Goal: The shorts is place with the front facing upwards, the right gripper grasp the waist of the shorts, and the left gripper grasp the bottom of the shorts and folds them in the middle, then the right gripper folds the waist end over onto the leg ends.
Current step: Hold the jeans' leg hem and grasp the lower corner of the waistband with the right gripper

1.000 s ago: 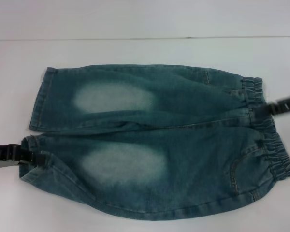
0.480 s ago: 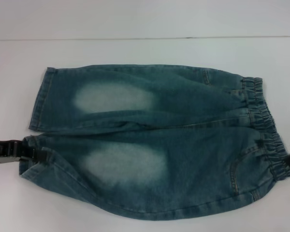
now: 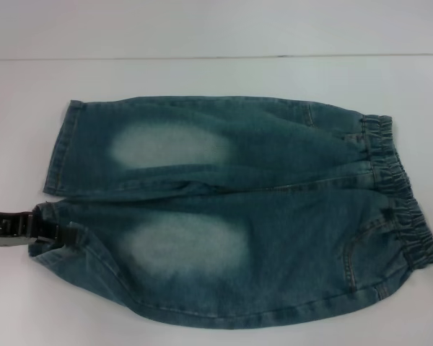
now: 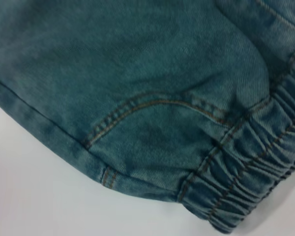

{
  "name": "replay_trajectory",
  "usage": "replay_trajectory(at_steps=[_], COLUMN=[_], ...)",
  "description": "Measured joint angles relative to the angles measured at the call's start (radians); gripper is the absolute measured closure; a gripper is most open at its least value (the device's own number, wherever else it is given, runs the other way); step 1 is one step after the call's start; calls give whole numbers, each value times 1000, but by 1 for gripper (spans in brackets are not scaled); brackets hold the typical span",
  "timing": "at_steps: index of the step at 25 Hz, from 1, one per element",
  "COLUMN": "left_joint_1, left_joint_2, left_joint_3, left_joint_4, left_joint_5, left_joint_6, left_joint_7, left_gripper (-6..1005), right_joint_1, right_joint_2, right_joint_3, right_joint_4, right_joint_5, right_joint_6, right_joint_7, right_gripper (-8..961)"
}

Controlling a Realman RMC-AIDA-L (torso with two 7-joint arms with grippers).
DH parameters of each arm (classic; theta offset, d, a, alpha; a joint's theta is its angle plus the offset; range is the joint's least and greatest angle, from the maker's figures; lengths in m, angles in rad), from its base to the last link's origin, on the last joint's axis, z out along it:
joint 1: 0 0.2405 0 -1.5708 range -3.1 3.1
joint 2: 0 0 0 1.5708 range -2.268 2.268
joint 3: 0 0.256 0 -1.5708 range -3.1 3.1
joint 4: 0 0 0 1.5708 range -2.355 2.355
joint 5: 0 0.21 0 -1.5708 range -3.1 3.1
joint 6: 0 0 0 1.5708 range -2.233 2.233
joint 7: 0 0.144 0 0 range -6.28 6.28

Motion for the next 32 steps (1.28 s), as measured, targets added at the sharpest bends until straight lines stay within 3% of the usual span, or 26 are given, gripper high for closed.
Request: replay_trajectory(at_steps=[9, 32], left_joint_1=[-2, 6], left_joint_2=[-4, -11], left_joint_3=[0, -1], left_joint_4=[0, 0], left_joint_5=[0, 0], left_joint_6=[0, -2], left_joint_7=[0, 3], left_gripper=[973, 973], right_joint_1=[1, 8], right_joint_2=[7, 25], right_joint_3=[-10, -4], right_joint_4=[40, 65], right_joint_5=[-5, 4], right_joint_6=[47, 87], right_joint_7=[1, -6], right_gripper=[380, 386])
